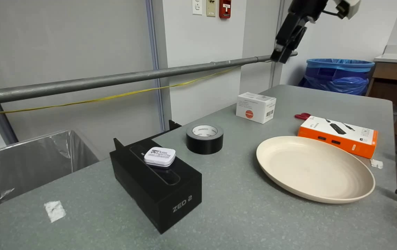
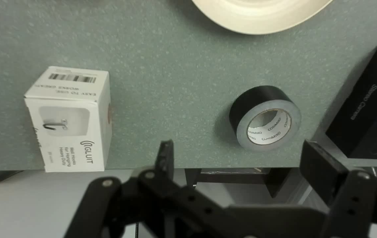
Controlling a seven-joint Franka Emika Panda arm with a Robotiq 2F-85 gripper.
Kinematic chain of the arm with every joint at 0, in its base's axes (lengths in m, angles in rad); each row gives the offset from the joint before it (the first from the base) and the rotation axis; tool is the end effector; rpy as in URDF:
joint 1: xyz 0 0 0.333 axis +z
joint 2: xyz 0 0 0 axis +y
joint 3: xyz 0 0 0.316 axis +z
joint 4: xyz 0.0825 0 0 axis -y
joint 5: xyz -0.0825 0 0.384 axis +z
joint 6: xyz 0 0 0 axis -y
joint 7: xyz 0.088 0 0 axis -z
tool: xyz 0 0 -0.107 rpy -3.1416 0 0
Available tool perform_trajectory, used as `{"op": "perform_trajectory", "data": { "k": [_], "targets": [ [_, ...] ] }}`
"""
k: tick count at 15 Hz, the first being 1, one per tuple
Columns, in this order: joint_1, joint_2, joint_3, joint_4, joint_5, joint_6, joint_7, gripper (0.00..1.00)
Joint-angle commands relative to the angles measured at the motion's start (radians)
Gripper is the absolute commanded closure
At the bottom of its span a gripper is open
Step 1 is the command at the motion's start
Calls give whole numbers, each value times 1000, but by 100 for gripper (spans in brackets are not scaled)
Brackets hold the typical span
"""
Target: Put the roll of tape of the plate
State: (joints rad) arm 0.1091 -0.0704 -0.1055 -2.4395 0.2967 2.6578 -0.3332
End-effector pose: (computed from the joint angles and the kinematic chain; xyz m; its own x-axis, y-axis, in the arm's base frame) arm 0.5011 -0.0065 0.3580 0.9481 0.0696 0.3104 0.1104 -0.9871 -0.1159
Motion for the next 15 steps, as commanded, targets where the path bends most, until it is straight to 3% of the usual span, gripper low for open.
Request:
{"op": "perform_trajectory", "data": {
  "k": [1, 3, 6, 7, 15],
  "targets": [
    [-4, 254, 89, 153, -2, 164, 89, 0],
    [-7, 371, 123, 230, -60, 228, 186, 0],
    [8, 477, 121, 328, -150, 205, 312, 0],
    [-25, 397, 152, 235, -138, 211, 265, 0],
    [-16, 524, 156, 342, -173, 205, 303, 0]
  ]
}}
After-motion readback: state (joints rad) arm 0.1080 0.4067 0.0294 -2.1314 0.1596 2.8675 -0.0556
